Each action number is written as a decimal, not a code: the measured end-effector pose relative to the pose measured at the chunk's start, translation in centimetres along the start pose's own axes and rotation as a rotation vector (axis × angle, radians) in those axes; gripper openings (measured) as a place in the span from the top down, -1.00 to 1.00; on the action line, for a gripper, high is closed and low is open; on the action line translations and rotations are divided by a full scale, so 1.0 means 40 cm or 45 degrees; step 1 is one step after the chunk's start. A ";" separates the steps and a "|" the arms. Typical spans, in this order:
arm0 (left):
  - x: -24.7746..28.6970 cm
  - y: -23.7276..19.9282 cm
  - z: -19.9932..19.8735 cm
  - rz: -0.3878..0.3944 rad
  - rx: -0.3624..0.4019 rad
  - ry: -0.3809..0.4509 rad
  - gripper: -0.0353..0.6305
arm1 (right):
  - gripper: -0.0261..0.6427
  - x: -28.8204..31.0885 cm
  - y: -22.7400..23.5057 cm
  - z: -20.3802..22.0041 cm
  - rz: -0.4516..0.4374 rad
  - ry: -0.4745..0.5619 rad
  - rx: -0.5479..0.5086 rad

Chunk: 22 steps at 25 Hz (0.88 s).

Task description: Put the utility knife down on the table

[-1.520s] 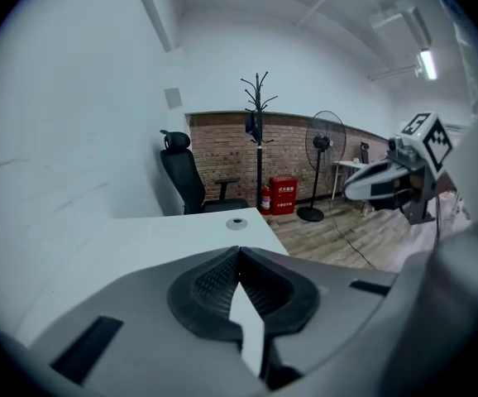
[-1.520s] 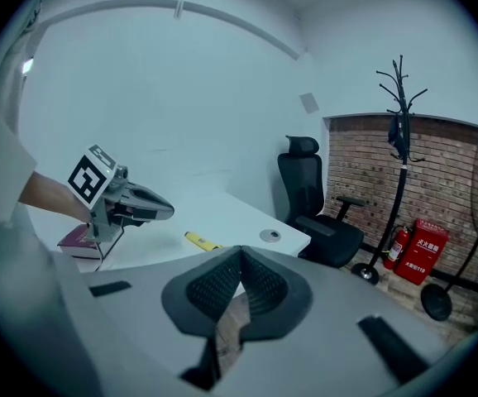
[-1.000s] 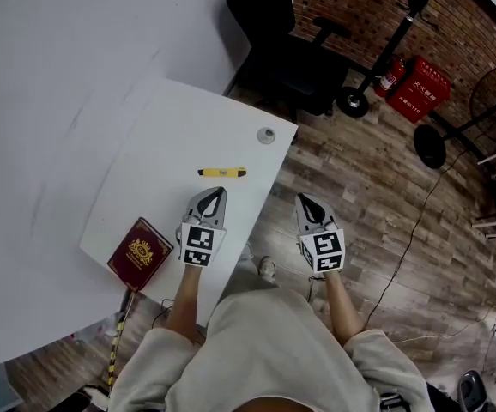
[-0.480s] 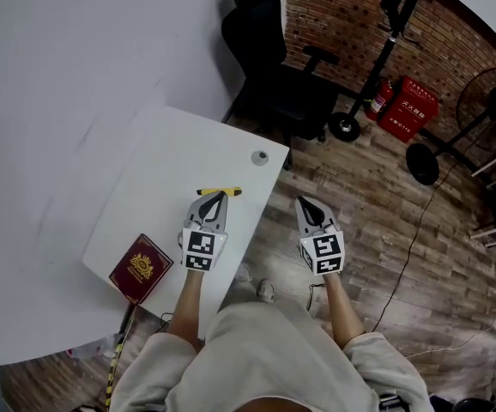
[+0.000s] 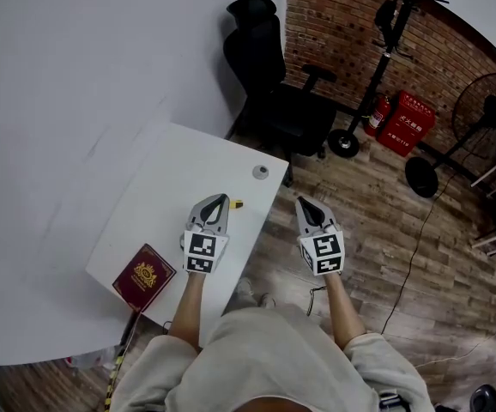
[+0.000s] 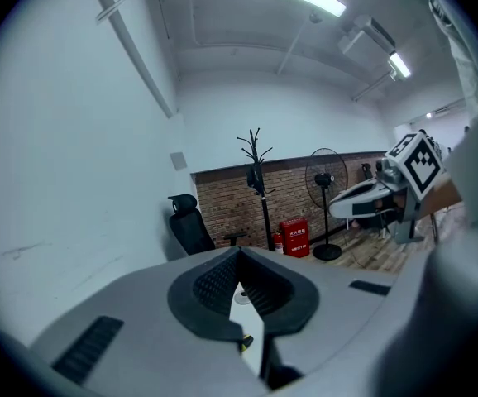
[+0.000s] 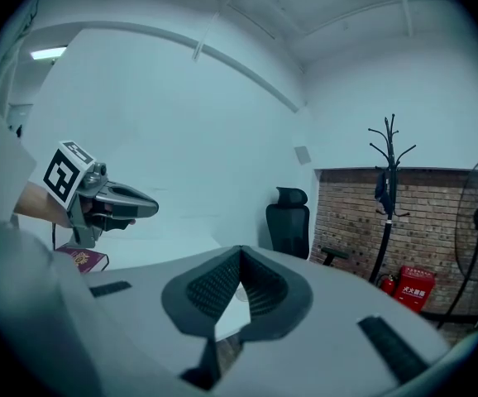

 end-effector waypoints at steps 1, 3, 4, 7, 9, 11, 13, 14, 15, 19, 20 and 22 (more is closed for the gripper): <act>0.000 -0.001 -0.005 -0.001 0.004 0.004 0.88 | 0.93 0.000 0.001 -0.004 0.002 0.003 -0.002; -0.002 -0.004 -0.012 -0.001 0.009 0.011 0.88 | 0.93 0.000 0.001 -0.010 0.008 0.007 -0.009; -0.003 -0.005 -0.014 -0.002 0.011 0.015 0.88 | 0.93 0.000 0.000 -0.011 0.011 0.008 -0.012; -0.007 -0.007 -0.018 -0.007 0.017 0.023 0.88 | 0.93 -0.002 -0.005 -0.010 0.018 0.010 -0.016; -0.007 -0.006 -0.019 -0.010 0.019 0.027 0.88 | 0.93 -0.004 -0.007 -0.008 0.019 0.008 -0.015; -0.007 -0.005 -0.020 -0.010 0.019 0.028 0.88 | 0.93 -0.005 -0.007 -0.007 0.019 0.009 -0.014; -0.008 -0.003 -0.021 -0.009 0.023 0.025 0.88 | 0.93 -0.006 -0.008 -0.009 0.017 0.009 -0.013; -0.009 -0.001 -0.022 -0.007 0.026 0.023 0.88 | 0.93 -0.006 -0.007 -0.011 0.017 0.009 -0.013; -0.009 0.000 -0.023 -0.007 0.028 0.021 0.88 | 0.93 -0.007 -0.006 -0.013 0.016 0.009 -0.013; -0.012 0.000 -0.022 -0.010 0.023 0.019 0.88 | 0.93 -0.009 -0.003 -0.014 0.016 0.007 -0.014; -0.013 0.000 -0.019 -0.011 0.022 0.019 0.88 | 0.93 -0.009 -0.005 -0.011 0.016 0.006 -0.013; -0.013 -0.001 -0.012 -0.010 0.021 0.018 0.88 | 0.93 -0.009 -0.009 -0.006 0.016 0.002 -0.013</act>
Point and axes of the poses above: the fingertips, and each gripper's own axes: x forward along the fingers, y to its right, z out of its underside, the point moved 5 cm from there along -x, backward along the fingers, and after that the axes turned 2 degrees about -x, right-handed, at the moved point
